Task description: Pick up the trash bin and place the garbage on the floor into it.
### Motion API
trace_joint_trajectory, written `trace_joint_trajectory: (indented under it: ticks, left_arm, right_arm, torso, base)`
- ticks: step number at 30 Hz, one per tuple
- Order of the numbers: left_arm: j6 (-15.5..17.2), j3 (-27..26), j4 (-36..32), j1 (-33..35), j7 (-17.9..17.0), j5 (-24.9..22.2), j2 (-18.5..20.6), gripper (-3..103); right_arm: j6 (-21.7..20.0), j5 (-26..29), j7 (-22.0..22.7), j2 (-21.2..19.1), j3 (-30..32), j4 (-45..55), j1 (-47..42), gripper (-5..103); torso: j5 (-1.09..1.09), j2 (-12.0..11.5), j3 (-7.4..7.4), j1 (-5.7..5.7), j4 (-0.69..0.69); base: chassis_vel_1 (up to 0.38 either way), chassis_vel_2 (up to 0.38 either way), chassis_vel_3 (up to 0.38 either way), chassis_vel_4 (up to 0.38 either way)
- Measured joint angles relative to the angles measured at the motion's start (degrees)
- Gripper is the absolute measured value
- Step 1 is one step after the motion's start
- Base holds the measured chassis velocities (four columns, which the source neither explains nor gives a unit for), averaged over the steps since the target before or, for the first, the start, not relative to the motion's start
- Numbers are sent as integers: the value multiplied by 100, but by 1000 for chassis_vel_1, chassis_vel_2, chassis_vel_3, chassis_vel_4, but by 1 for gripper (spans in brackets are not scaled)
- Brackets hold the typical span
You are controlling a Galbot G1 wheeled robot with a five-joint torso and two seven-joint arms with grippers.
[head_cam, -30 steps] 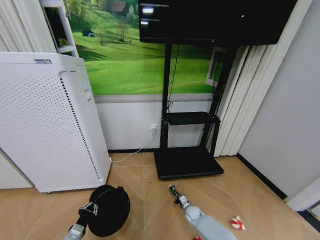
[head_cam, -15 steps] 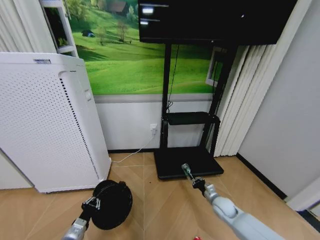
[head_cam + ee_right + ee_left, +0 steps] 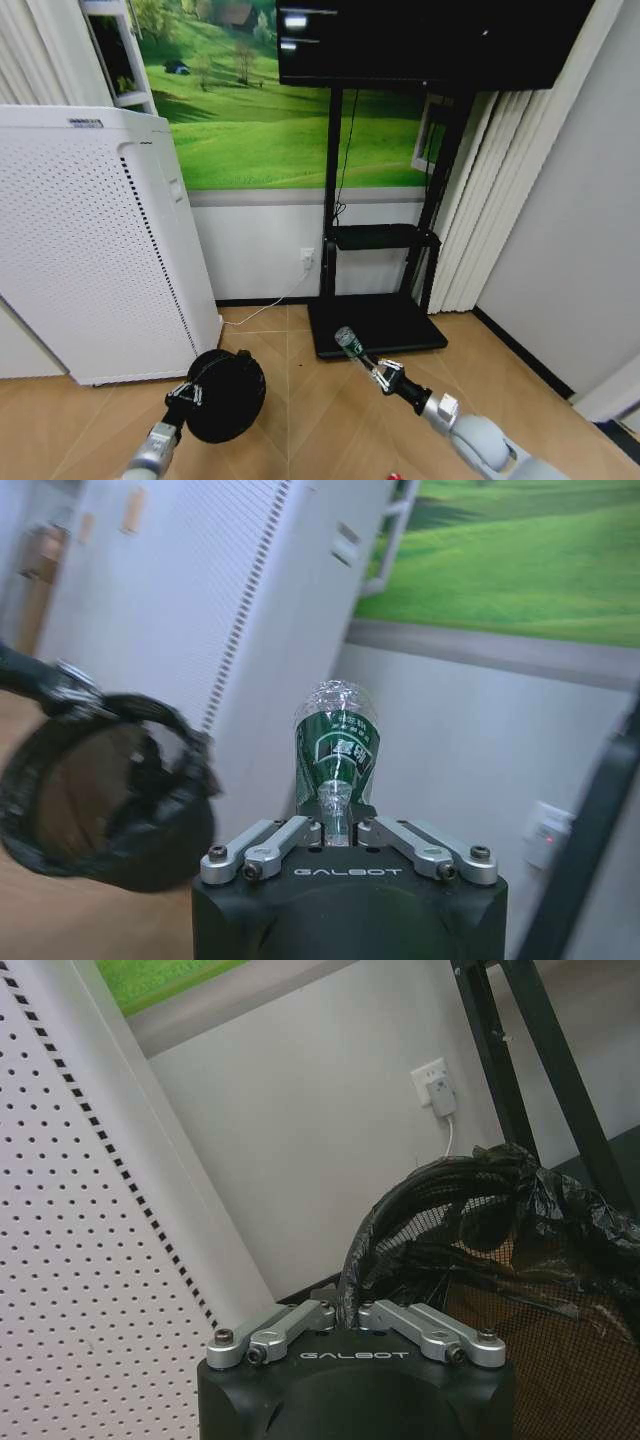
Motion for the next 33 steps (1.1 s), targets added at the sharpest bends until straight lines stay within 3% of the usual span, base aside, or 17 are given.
trace_joint_trajectory:
  ticks: [1, 7, 18, 33]
  left_arm:
    - [17, 94, 26, -75, -15, 0, -15, 4]
    - [35, 343, 96, -232, -105, 28, -4, 4]
    - [38, 1006, 504, -648, -194, 318, -157, 4]
    - [54, 1302, 743, -982, -198, 380, -288, 4]
  right_arm:
    - [139, -34, -205, 48, -198, 26, 85, 12]
    - [263, -184, -292, 195, -670, -43, 279, 12]
    - [266, -342, -104, 895, -1811, -842, 1306, 12]
    - [270, -600, 117, 1616, -2784, -1733, 1915, 12]
  torso:
    - [0, 0, 0, 0, 1]
    - [-1, 0, 0, 0, 0]
    - [0, 0, 1, 1, 1]
    - [-1, 0, 0, 1, 0]
  base:
    - [0, 0, 0, 0]
    - [0, 0, 0, 0]
    - [0, 0, 0, 0]
    - [0, 0, 0, 0]
